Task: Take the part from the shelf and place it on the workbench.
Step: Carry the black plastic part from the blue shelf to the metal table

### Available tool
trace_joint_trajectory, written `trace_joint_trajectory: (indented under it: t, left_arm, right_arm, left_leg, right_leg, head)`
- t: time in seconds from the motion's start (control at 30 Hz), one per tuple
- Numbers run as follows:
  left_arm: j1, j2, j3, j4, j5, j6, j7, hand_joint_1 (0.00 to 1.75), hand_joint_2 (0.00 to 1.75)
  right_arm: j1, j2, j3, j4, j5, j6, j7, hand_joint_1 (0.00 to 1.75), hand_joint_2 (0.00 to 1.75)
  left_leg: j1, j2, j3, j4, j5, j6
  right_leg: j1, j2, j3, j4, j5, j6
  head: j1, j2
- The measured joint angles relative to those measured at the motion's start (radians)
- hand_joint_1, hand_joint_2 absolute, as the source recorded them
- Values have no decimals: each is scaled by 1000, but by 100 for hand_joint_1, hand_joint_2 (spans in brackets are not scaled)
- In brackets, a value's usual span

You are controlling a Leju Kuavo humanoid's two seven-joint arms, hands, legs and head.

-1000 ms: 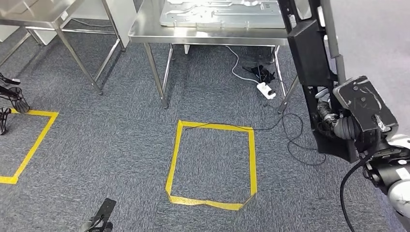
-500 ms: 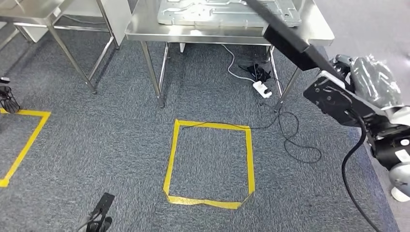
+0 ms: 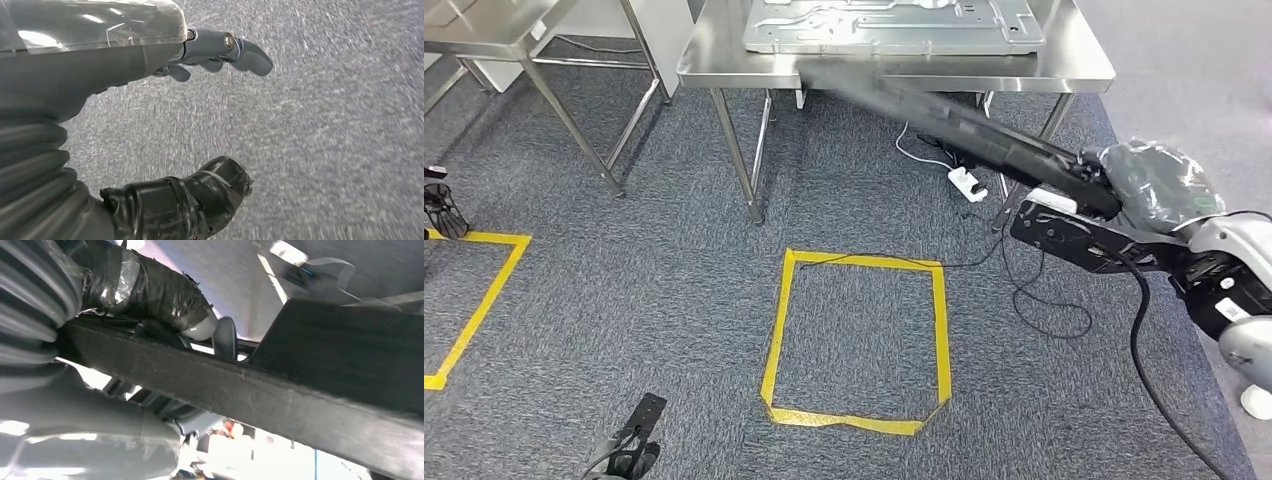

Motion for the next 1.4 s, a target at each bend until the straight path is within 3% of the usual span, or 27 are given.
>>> trace_joint_trajectory:
  t: [0.07,0.13,0.2,0.23,0.3,0.37,0.53,0.63,0.7,0.73,0.8,0.87,0.93,1.03,1.1,1.17,1.2,1.23,1.27,1.33,1.4]
  left_arm:
    - [0,0,-4,0,0,-2,2,0,175]
    - [4,2,-7,0,0,-4,5,0,175]
    - [11,3,-10,0,0,-4,6,0,175]
    - [14,3,-11,0,0,-4,7,0,175]
    - [18,3,-12,0,0,-4,7,0,175]
    - [19,4,-12,0,0,-4,7,0,175]
    - [20,4,-13,0,0,-1,5,0,175]
    - [21,4,-13,0,0,0,4,0,175]
    - [23,4,-13,0,0,0,4,0,175]
    - [24,4,-13,0,0,0,4,0,175]
    - [25,4,-13,0,0,0,4,0,175]
    - [26,4,-13,0,0,1,4,0,175]
    - [28,4,-13,0,0,2,4,0,175]
    - [30,3,-13,0,0,3,6,0,175]
    - [32,3,-13,0,0,4,9,0,175]
    - [37,3,-13,0,0,4,15,0,175]
    - [41,4,-13,0,0,4,17,0,175]
    - [43,4,-14,0,0,4,19,0,175]
    - [45,4,-14,0,0,4,20,0,175]
    - [45,4,-14,0,0,4,20,0,175]
    - [45,5,-14,0,1,4,21,0,175]
  right_arm:
    - [-12,1,15,19,8,23,0,175,175]
    - [-18,4,31,35,12,45,0,175,175]
    - [-16,8,51,51,14,57,0,175,175]
    - [-15,10,61,57,15,59,0,175,175]
    - [-13,16,83,65,27,56,0,175,175]
    - [-13,24,105,70,53,51,0,175,175]
    - [-14,46,157,72,162,45,0,175,175]
    - [-16,61,181,66,222,45,0,175,175]
    - [-15,71,196,60,249,46,-1,175,175]
    - [-15,75,203,57,257,46,-1,175,175]
    - [-16,80,217,51,263,46,-2,175,175]
    - [-20,85,229,45,271,46,-2,175,175]
    - [-23,90,241,38,303,43,-5,175,175]
    - [-19,99,257,19,394,35,-9,175,175]
    - [-11,105,264,3,444,25,-10,175,175]
    - [2,111,270,-9,478,19,-11,175,175]
    - [11,113,272,-13,489,18,-12,175,175]
    - [18,116,273,-18,497,18,-14,175,175]
    - [24,117,273,-23,505,19,-16,175,175]
    - [31,119,274,-30,521,21,-22,175,175]
    - [32,120,273,-37,540,28,-26,175,175]
  left_leg:
    - [0,-1,-34,71,-37,-8]
    - [0,-1,-102,197,-82,-12]
    - [1,-1,-150,262,-80,-13]
    - [1,-1,-149,242,-52,-12]
    - [0,-3,-105,122,23,-6]
    - [-2,-6,-61,23,56,1]
    - [1,-8,-39,-10,53,24]
    - [4,-7,-25,-16,47,36]
    - [4,-7,-16,-13,38,37]
    - [5,-7,-10,-11,32,36]
    - [9,-9,2,-5,19,29]
    - [8,-11,5,0,7,17]
    - [5,-11,4,-1,5,5]
    - [6,-9,3,11,-11,-12]
    - [7,-8,-38,100,-53,-18]
    - [7,-8,-111,233,-95,-20]
    - [7,-8,-140,274,-96,-20]
    - [7,-8,-151,277,-78,-18]
    - [7,-8,-144,243,-43,-15]
    - [4,-10,-93,112,32,-5]
    - [0,-11,-53,22,58,3]
  right_leg:
    - [-5,-1,10,-8,0,-11]
    - [-2,0,16,-8,-5,-20]
    - [0,2,22,-7,-12,-24]
    - [0,5,26,-6,-15,-24]
    - [1,8,34,-2,-26,-20]
    - [4,12,36,4,-34,-13]
    - [3,10,25,26,-55,11]
    - [-2,6,-62,190,-118,24]
    - [-7,5,-117,275,-127,29]
    - [-9,4,-120,265,-104,31]
    - [-14,0,-76,148,-29,33]
    - [-10,-3,-28,45,8,29]
    - [-3,0,-16,21,1,20]
    - [-8,3,-6,12,-5,0]
    - [-7,3,7,8,-10,-14]
    - [-3,3,16,8,-17,-23]
    - [-1,4,21,8,-21,-26]
    - [1,6,27,8,-25,-27]
    - [3,8,33,9,-30,-27]
    - [6,10,43,10,-40,-23]
    - [9,13,46,11,-46,-16]
  head:
    - [-3,0]
    - [-5,0]
    - [-5,0]
    - [-5,0]
    - [-5,0]
    - [-4,0]
    - [-2,0]
    - [2,0]
    - [1,0]
    - [1,0]
    - [2,0]
    - [2,0]
    - [2,0]
    - [-1,0]
    - [-3,0]
    - [-3,0]
    - [-3,0]
    - [-3,0]
    - [-3,0]
    - [-2,0]
    - [-2,0]
